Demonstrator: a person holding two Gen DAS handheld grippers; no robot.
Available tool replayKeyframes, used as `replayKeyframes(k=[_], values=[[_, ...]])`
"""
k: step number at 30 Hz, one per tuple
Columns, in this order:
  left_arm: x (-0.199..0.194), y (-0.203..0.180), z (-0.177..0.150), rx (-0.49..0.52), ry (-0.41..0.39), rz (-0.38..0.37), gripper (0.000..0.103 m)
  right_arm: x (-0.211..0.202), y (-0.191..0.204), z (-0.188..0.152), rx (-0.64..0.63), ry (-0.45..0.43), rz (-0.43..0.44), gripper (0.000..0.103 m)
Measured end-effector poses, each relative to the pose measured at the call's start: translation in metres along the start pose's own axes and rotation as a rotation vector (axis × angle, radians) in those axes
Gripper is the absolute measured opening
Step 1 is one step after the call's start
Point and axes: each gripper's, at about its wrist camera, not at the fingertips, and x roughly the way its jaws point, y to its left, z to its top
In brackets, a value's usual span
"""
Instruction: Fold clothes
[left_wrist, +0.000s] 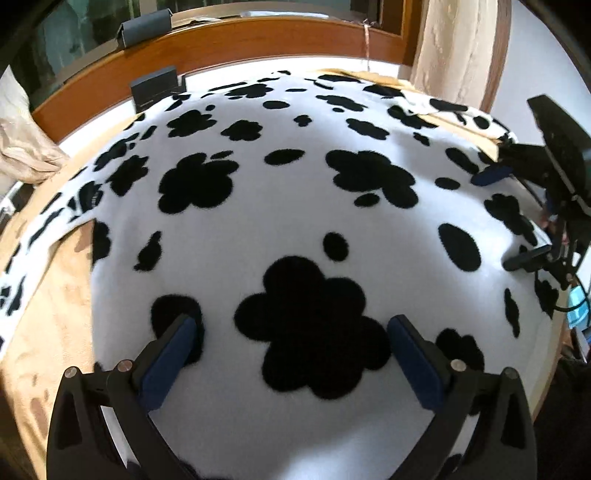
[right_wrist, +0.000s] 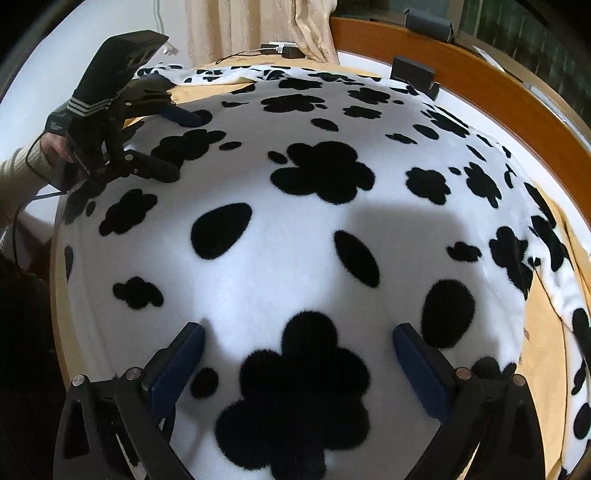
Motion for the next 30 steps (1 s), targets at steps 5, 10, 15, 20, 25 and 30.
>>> replayKeyframes(k=[5, 10, 15, 20, 25, 30], values=[[-0.018, -0.035, -0.01, 0.08, -0.019, -0.062, 0.103, -0.02, 0.016, 0.003, 0.034, -0.037, 0.011, 0.102], [-0.013, -0.045, -0.028, 0.128, -0.023, -0.077, 0.103, -0.01, 0.034, -0.02, -0.003, -0.002, -0.006, 0.102], [-0.014, -0.037, -0.035, 0.106, -0.056, -0.107, 0.103, -0.015, 0.032, -0.034, 0.025, -0.059, -0.011, 0.103], [-0.013, -0.038, -0.024, 0.082, -0.015, -0.102, 0.103, -0.016, 0.031, -0.036, 0.047, -0.083, -0.016, 0.103], [-0.023, -0.042, 0.01, 0.047, -0.037, -0.161, 0.103, -0.03, 0.018, -0.038, 0.163, -0.117, 0.037, 0.102], [-0.033, -0.051, 0.065, 0.038, -0.107, -0.203, 0.103, -0.092, -0.056, -0.068, 0.523, -0.298, 0.032, 0.102]])
